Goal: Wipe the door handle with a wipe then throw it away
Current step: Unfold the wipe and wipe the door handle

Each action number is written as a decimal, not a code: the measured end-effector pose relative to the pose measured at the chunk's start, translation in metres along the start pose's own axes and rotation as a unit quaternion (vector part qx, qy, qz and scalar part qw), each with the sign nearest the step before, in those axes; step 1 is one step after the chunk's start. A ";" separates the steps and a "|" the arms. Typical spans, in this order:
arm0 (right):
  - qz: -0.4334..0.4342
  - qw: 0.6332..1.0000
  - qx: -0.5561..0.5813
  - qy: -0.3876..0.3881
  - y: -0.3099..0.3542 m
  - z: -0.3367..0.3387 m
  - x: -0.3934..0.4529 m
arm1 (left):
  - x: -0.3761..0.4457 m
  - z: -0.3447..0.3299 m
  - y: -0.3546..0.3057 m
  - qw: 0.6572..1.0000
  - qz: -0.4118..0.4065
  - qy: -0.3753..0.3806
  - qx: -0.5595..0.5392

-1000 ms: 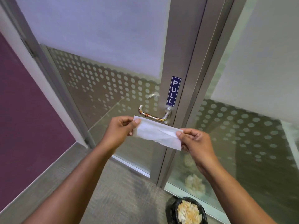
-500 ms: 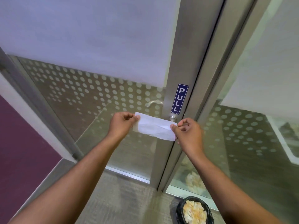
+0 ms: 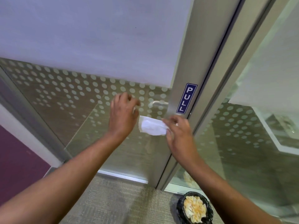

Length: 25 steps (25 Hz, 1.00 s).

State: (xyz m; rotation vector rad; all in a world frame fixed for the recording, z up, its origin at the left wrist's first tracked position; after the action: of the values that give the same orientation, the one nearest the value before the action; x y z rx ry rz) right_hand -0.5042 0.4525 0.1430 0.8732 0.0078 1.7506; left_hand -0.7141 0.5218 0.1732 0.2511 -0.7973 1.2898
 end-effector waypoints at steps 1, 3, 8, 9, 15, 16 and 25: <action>0.048 0.998 -0.024 0.026 0.015 -0.015 0.002 | 0.012 0.008 -0.015 0.996 -0.074 -0.049 0.026; 0.089 0.993 -0.060 0.056 0.032 -0.041 0.009 | 0.036 0.015 -0.044 0.969 -0.206 -0.123 0.061; 0.062 0.993 -0.086 0.055 0.037 -0.074 0.030 | 0.081 0.001 -0.075 0.897 -0.383 -0.148 0.166; 0.064 0.992 -0.096 0.040 0.038 -0.076 0.032 | 0.085 -0.004 -0.074 0.890 -0.393 -0.142 0.181; 0.092 0.990 -0.105 -0.006 0.027 -0.067 0.019 | 0.091 -0.020 -0.067 0.879 -0.402 -0.163 0.196; 0.107 0.990 -0.090 -0.012 0.021 -0.061 0.015 | 0.092 -0.021 -0.066 0.879 -0.402 -0.166 0.194; 0.147 0.988 -0.045 0.020 0.015 -0.054 0.017 | 0.088 -0.029 -0.066 0.859 -0.443 -0.194 0.166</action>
State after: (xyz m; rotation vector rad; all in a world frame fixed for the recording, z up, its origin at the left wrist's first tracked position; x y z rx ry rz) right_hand -0.5485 0.4830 0.1191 0.8043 -0.1813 2.0261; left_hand -0.6373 0.5856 0.2269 1.0562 -0.6505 0.4745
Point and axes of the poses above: each hand's wrist, its own x-axis towards the middle knuckle, its own z-axis out of the back of the hand, y = z × x, the point moved 8 cm from there along x, towards the middle knuckle, and after that the axes turned 6 degrees about x, right-handed, at the moved point
